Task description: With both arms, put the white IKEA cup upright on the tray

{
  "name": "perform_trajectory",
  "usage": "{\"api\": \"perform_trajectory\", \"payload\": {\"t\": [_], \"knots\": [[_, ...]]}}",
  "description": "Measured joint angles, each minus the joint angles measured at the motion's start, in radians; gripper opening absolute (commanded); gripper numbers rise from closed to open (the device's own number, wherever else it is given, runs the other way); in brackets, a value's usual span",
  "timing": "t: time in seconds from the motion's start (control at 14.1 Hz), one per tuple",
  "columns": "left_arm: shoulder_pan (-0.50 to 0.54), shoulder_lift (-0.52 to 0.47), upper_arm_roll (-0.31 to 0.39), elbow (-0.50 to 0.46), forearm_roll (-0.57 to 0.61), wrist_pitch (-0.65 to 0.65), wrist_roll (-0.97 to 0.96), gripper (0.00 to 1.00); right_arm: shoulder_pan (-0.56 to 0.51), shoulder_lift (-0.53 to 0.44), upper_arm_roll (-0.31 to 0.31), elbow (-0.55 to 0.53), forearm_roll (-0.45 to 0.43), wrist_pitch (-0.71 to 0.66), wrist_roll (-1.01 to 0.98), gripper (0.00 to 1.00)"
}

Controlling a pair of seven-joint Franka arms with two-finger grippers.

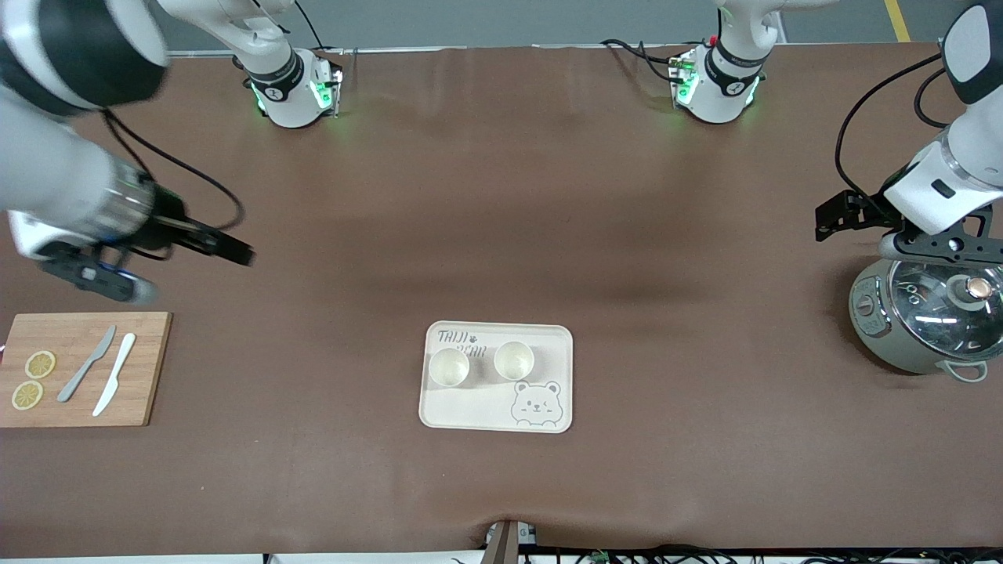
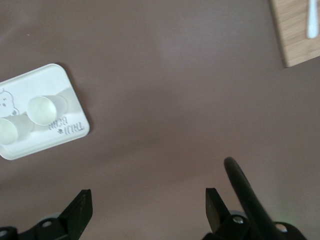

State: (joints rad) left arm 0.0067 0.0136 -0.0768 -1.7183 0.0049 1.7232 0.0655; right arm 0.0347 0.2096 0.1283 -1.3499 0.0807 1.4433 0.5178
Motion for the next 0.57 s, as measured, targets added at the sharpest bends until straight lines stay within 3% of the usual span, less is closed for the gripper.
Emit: {"api": "perform_trajectory", "payload": {"t": [0.28,0.57], "knots": [[0.0,0.0,0.0,0.0,0.0,0.0,0.0,1.0,-0.093,-0.035,-0.001,-0.03,-0.035,-0.018,-0.118,1.0],[0.0,0.0,0.0,0.0,0.0,0.0,0.0,1.0,-0.128,-0.058,-0.001,-0.119,-0.069,0.074,-0.204,1.0]]}}
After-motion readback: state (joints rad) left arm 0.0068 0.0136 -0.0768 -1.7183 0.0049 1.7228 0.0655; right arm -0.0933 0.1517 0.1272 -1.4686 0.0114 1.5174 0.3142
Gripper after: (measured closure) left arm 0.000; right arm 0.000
